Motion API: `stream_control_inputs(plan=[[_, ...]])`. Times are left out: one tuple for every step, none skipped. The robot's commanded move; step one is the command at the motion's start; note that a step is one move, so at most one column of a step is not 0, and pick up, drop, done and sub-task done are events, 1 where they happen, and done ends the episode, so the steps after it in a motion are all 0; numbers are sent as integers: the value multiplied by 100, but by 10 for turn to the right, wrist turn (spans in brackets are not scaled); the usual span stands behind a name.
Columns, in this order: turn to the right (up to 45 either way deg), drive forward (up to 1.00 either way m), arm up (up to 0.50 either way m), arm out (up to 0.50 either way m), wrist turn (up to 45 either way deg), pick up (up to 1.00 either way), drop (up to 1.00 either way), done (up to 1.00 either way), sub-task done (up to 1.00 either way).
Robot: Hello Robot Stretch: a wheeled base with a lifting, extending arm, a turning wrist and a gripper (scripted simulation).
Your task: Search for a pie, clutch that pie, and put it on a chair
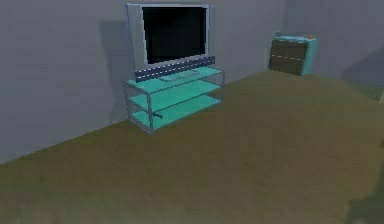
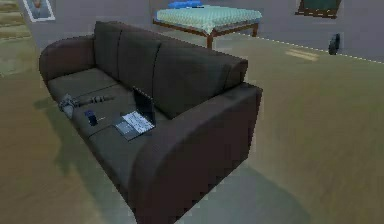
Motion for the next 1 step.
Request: stream_control_inputs(plan=[[180,0,0,0,0,0,0,0,0]])
